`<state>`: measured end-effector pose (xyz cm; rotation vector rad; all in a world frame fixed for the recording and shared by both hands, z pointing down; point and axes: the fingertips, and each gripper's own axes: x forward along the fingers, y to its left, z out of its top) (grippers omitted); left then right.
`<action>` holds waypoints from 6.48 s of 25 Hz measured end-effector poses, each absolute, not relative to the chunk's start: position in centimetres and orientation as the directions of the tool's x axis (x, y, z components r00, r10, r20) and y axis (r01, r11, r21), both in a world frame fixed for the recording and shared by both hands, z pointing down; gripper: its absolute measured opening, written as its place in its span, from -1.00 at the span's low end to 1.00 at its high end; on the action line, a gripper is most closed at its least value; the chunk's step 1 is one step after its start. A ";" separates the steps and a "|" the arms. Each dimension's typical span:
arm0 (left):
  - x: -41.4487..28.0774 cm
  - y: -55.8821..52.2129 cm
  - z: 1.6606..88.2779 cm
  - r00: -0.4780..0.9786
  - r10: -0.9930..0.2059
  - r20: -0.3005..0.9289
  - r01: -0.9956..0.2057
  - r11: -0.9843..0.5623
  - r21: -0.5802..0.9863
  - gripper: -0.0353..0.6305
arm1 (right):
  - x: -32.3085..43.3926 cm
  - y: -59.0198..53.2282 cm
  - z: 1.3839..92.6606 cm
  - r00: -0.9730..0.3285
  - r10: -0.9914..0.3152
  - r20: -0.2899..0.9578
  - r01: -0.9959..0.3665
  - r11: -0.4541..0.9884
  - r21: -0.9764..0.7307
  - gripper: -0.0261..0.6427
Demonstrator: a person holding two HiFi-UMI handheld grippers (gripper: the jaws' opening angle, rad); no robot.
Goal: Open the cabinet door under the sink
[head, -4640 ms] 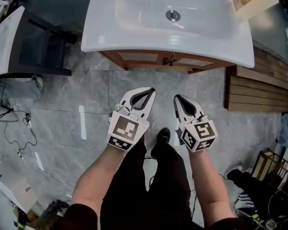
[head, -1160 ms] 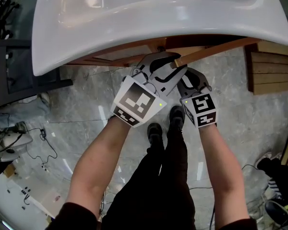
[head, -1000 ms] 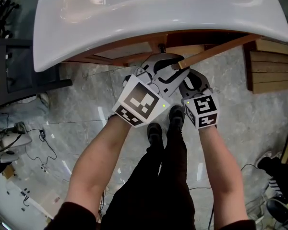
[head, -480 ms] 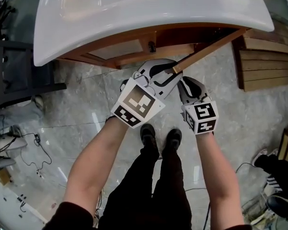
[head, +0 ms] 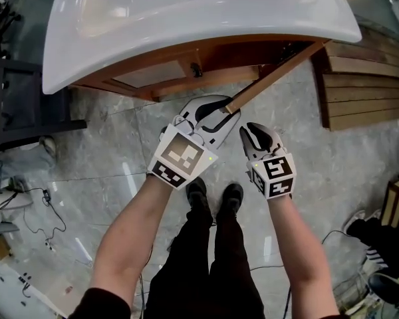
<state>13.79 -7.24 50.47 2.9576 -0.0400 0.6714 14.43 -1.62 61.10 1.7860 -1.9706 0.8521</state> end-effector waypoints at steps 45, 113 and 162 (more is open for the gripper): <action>20.8 7.9 51.2 0.879 0.217 0.425 0.142 -0.969 0.203 -0.45 | 18.9 12.3 62.3 -0.083 -0.742 0.665 -0.971 -0.090 -0.221 -0.67; 4.9 -13.3 53.6 0.860 -0.173 0.480 -0.296 -0.935 0.194 -0.62 | 10.9 -6.1 58.4 -0.163 -0.801 0.576 -0.972 0.029 -0.235 -0.70; 10.8 -20.1 62.1 0.745 -0.327 0.581 -0.519 -0.831 0.199 -0.65 | 17.0 -16.5 58.5 -0.387 -0.780 0.491 -0.916 0.265 -0.301 -0.58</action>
